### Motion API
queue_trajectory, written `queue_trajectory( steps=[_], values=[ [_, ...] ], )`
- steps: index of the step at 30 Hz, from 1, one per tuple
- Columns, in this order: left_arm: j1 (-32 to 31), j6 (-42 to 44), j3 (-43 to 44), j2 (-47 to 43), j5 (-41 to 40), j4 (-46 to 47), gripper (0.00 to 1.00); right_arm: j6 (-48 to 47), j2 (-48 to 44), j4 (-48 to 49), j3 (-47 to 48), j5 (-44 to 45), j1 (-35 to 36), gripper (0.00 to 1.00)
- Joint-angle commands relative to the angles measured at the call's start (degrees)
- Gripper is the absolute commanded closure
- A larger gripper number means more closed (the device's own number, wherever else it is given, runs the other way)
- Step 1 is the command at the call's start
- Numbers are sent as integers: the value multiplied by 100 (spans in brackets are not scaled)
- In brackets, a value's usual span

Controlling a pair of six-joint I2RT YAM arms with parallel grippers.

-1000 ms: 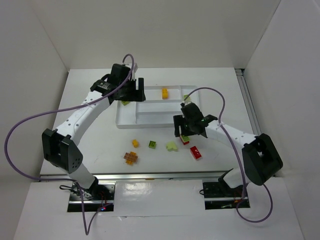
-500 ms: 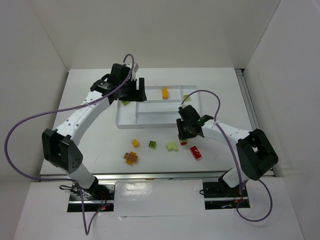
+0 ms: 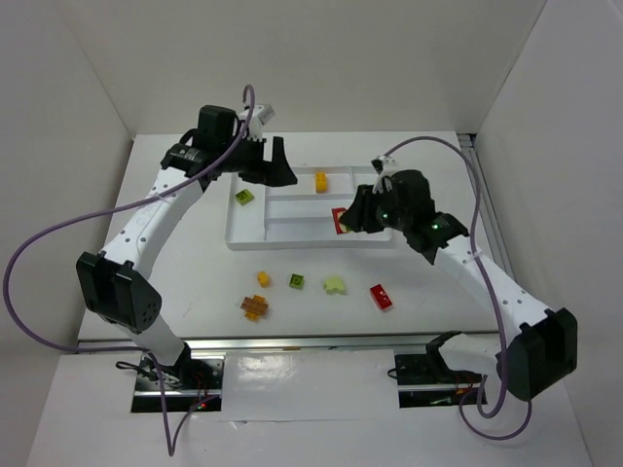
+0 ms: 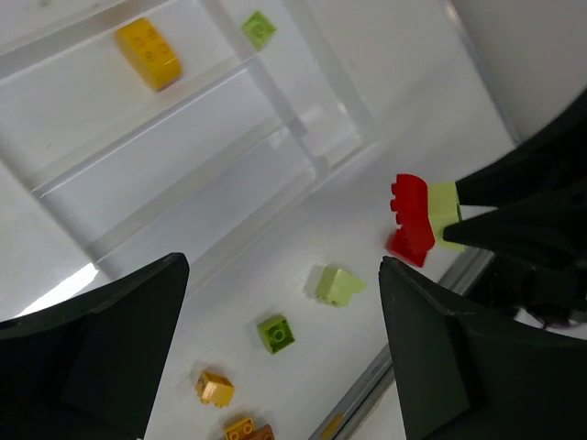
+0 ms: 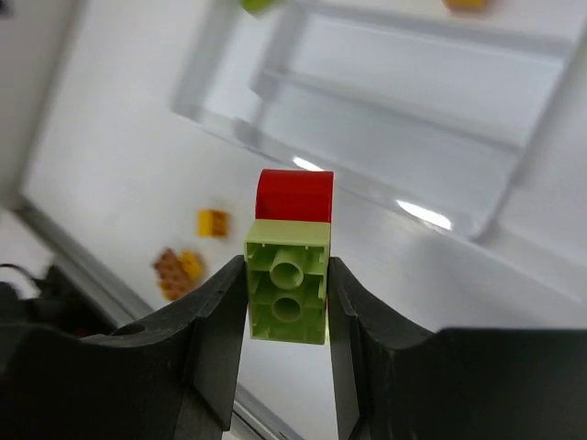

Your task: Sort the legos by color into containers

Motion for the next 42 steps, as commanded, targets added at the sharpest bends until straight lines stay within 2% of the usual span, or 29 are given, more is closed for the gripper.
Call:
queue_trajectory(
  steps=[1, 3, 4, 6, 7, 13, 23, 26, 31, 33, 36, 37, 38, 39, 42],
  values=[
    [264, 200, -173, -267, 2317, 841, 4, 248, -213, 1422, -101, -2064, -562, 79],
    [344, 95, -567, -320, 2928, 1248, 7, 546, -213, 2158, -190, -2880, -739, 79],
    [414, 94, -683, -321, 3601, 1398, 7, 879, -213, 2485, -365, -3120, -801, 79],
    [415, 15, -937, -260, 4098, 1855, 7, 1319, -213, 3519, -611, -3612, -802, 79],
    [415, 15, -1026, -259, 4274, 1987, 6, 1661, -213, 3752, -708, -3737, -802, 79],
    [143, -47, -1298, -145, 4715, 2383, 4, 2112, -151, 4701, -999, -4090, -854, 79],
    [-156, 261, -1352, 13, 4988, 2313, 5, 2200, 42, 4852, -1008, -4213, -854, 79],
    [-217, 261, -1352, 84, 4988, 2313, 10, 2253, 95, 4914, -1008, -4213, -854, 79],
    [-359, 261, -1299, 145, 4918, 2366, 36, 2306, 209, 4993, -1008, -4265, -854, 80],
    [-411, 261, -1299, 145, 4865, 2366, 36, 2306, 209, 5046, -1008, -4326, -854, 80],
    [-411, 208, -1246, 198, 4865, 2366, 51, 2306, 262, 5046, -1008, -4327, -854, 81],
    [-411, 156, -1246, 268, 4865, 2366, 60, 2306, 262, 4985, -1008, -4327, -854, 83],
    [-411, 155, -1185, 268, 4865, 2366, 75, 2227, 262, 4932, -1008, -4327, -854, 84],
    [-411, 86, -1132, 321, 4804, 2366, 100, 2227, 262, 4801, -1008, -4327, -854, 84],
    [-411, 225, -1009, 321, 4699, 2174, 100, 1780, 192, 4300, -955, -4134, -854, 88]
  ],
)
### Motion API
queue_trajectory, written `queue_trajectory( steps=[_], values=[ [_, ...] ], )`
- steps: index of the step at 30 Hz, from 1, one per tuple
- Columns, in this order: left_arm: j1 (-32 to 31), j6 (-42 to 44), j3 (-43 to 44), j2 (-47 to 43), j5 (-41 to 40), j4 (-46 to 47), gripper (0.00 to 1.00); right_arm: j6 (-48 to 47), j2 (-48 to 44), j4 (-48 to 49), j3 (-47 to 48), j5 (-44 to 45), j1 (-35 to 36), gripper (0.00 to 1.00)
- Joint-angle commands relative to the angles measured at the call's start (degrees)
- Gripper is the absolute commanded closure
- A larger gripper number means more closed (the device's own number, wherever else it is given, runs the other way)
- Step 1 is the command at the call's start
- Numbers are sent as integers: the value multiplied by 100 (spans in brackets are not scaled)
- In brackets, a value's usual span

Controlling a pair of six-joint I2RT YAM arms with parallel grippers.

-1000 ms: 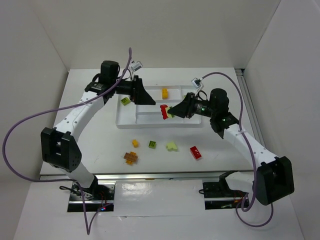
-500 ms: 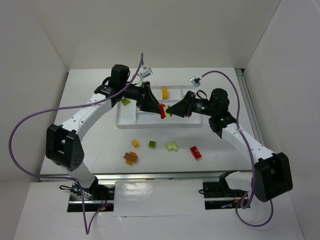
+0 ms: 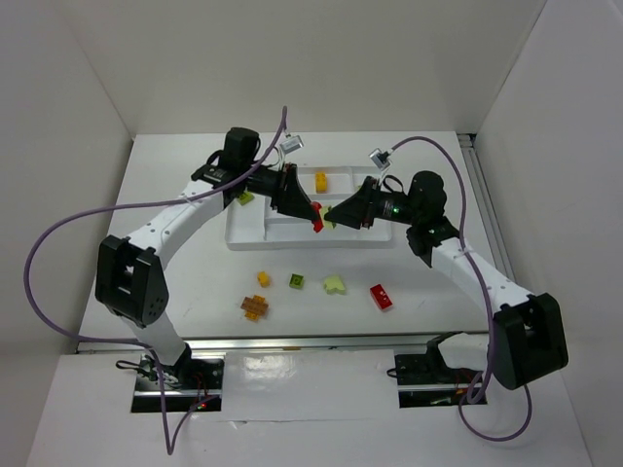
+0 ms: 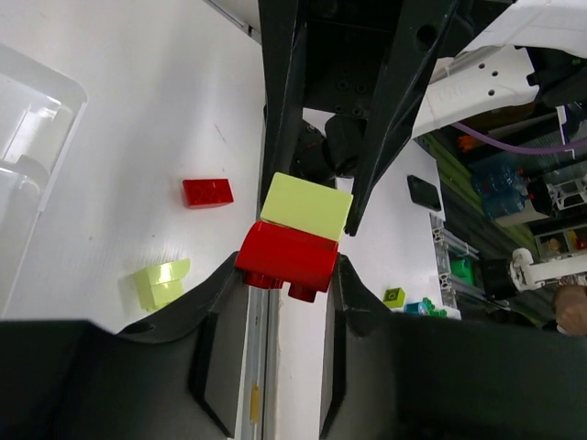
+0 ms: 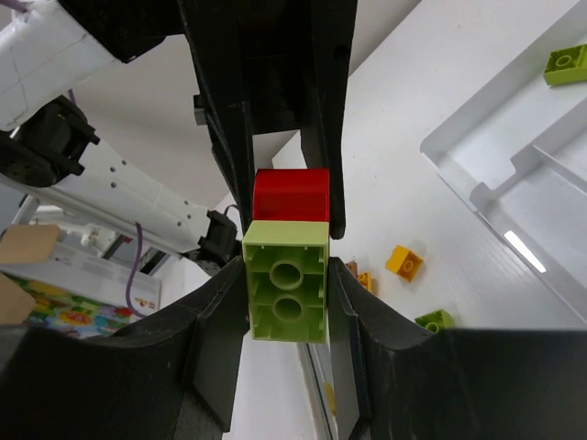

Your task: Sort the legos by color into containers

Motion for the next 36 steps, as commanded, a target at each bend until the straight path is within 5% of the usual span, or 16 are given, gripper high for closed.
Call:
queue_trajectory(
  steps=[1, 13, 19, 20, 23, 29, 33, 34, 35, 36],
  values=[
    [-90, 278, 316, 46, -136, -6, 100, -381, -27, -452, 140, 272, 15, 88],
    [489, 156, 421, 247, -577, -331, 100, -997, -282, -1954, 369, 2071, -398, 91],
    [377, 32, 1113, 809, -2910, -1297, 100, -1313, 682, -3572, 1256, 5136, -398, 89],
    [376, -151, 1246, 915, -3863, -1656, 100, -1374, 824, -3574, 1309, 5325, -398, 89],
    [253, -405, 1554, 1319, -4923, -1870, 100, -1506, 1395, -3503, 1598, 5906, -337, 87],
    [130, -609, 1809, 1740, -6034, -2002, 100, -1577, 2239, -3469, 1898, 6329, -336, 82],
    [77, -662, 1967, 2005, -6307, -2002, 100, -1629, 2504, -3398, 2108, 6478, -283, 63],
    [77, -662, 1968, 2067, -6360, -2002, 100, -1630, 2574, -3398, 2187, 6478, -283, 52],
    [77, -662, 1968, 2067, -6360, -2002, 100, -1630, 2575, -3398, 2188, 6478, -283, 31],
    [77, -714, 1968, 2145, -6421, -2002, 100, -1630, 2575, -3459, 2249, 6531, -283, 27]
  ],
)
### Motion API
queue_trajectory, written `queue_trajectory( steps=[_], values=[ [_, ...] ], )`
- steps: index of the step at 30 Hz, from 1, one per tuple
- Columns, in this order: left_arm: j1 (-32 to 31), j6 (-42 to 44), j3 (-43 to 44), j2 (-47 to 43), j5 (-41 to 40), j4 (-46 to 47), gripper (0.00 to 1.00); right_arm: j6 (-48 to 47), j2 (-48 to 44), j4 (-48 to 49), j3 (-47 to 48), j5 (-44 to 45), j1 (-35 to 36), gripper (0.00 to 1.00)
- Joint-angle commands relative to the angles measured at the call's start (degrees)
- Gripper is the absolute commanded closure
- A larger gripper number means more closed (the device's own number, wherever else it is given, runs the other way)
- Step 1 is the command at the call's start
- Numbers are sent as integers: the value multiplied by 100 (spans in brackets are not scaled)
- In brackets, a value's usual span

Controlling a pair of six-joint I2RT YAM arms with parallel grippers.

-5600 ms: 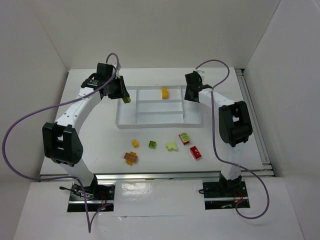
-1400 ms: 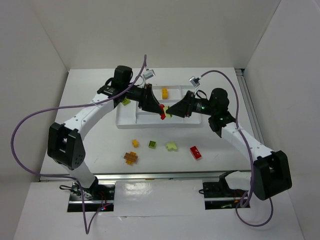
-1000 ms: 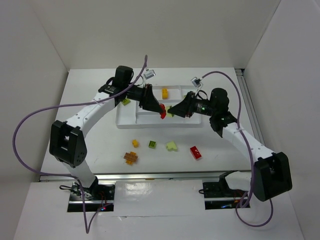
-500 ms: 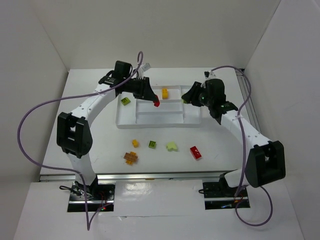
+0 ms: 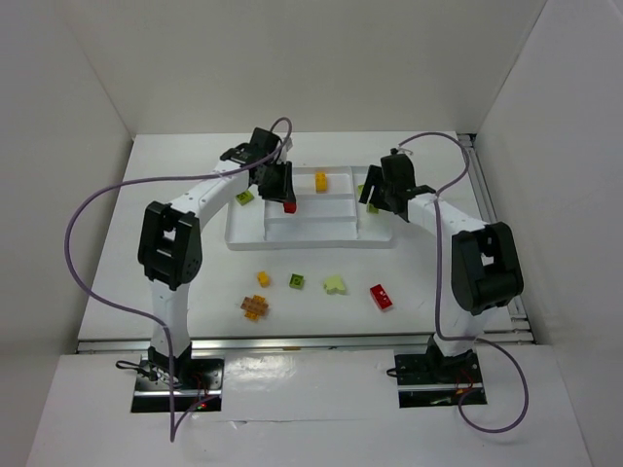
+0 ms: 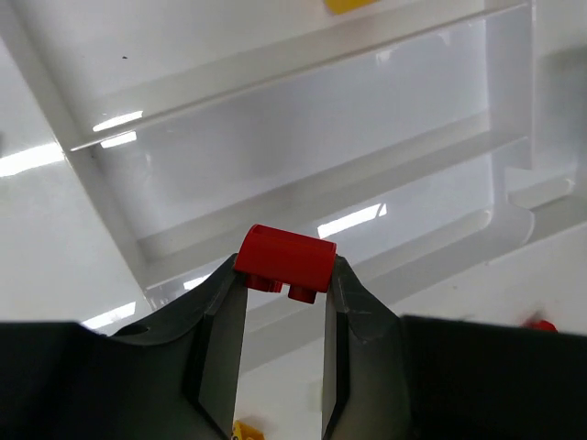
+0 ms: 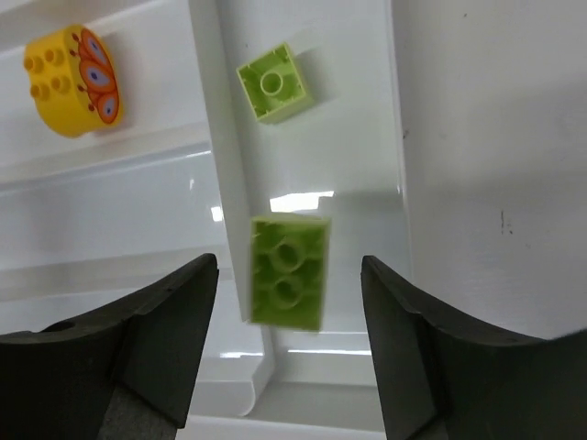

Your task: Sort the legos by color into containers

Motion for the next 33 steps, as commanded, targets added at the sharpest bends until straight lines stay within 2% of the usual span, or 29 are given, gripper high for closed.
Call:
queue_trajectory(
  steps=[1, 9, 10, 11, 12, 15, 16, 20, 25, 33],
  values=[
    [-26, -184, 298, 196, -516, -53, 100, -78, -44, 46, 429, 324, 51, 22],
    [-79, -254, 474, 549, -877, -105, 100, -131, -746, -58, 78, 429, 51, 21],
    [-79, -306, 474, 601, -877, -105, 91, -131, -912, -59, 77, 429, 51, 21],
    [-79, -307, 474, 601, -938, -157, 67, -131, -992, -129, -10, 429, 51, 20],
    [-79, -307, 474, 601, -939, -158, 55, -131, -1054, -129, -72, 429, 51, 20],
    [-184, -307, 474, 522, -1087, -158, 21, -183, -1230, -288, -125, 429, 51, 19],
    [-184, -307, 413, 383, -1088, -158, 15, -244, -1378, -375, -194, 360, 51, 17],
    [-307, -307, 413, 127, -1150, -263, 12, -297, -1695, -682, -423, 218, 104, 17],
    [-430, -201, 413, -575, -1202, -386, 11, -245, -2196, -1192, -1108, 113, 489, 17],
    [-492, -96, 412, -1402, -1316, -518, 13, 1081, -2908, -2335, -2154, 51, 1395, 15]
  ],
)
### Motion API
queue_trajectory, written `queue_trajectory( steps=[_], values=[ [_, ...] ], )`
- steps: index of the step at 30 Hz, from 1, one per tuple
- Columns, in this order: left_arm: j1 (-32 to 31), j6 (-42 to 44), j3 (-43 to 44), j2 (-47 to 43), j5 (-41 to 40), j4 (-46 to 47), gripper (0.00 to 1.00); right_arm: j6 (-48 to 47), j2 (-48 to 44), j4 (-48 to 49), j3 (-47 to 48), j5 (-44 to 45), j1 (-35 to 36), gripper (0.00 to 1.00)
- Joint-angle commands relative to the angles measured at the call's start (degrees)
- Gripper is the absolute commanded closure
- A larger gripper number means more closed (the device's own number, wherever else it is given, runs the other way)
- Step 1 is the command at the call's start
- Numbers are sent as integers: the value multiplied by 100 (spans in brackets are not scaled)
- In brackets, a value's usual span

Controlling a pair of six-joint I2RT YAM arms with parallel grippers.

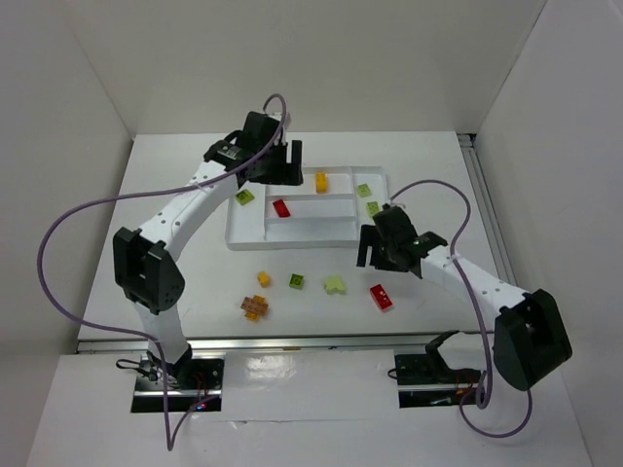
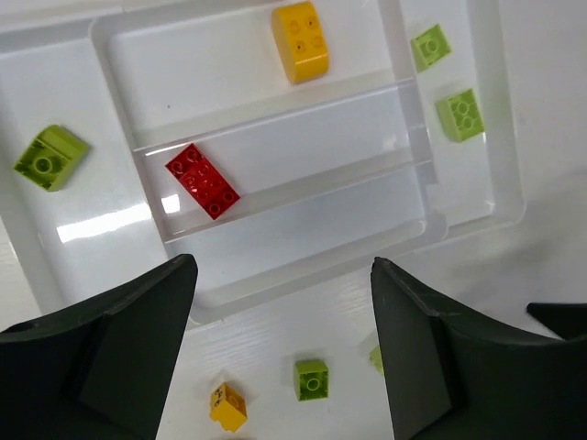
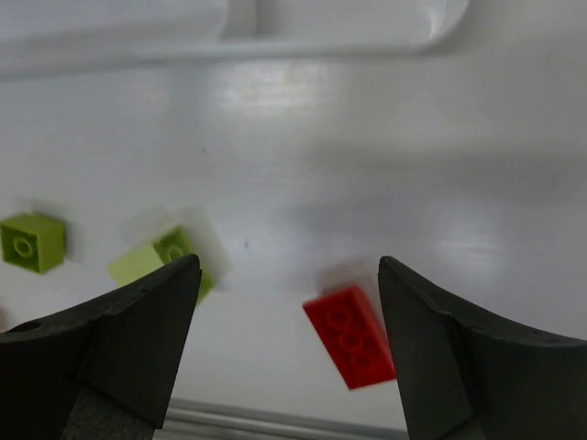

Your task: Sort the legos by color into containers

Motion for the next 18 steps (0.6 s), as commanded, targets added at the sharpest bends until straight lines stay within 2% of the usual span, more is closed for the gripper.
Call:
queue_trajectory(
  steps=[1, 11, 18],
  values=[
    [11, 181, 150, -281, -125, -121, 13, 782, -317, -643, -347, 32, 265, 15],
    [11, 322, 273, -211, -275, -261, 14, 1188, -300, -838, -779, 23, 732, 13],
    [11, 322, 273, -79, -222, -261, 16, 1135, 8, -644, -885, 145, 785, 29]
  ],
)
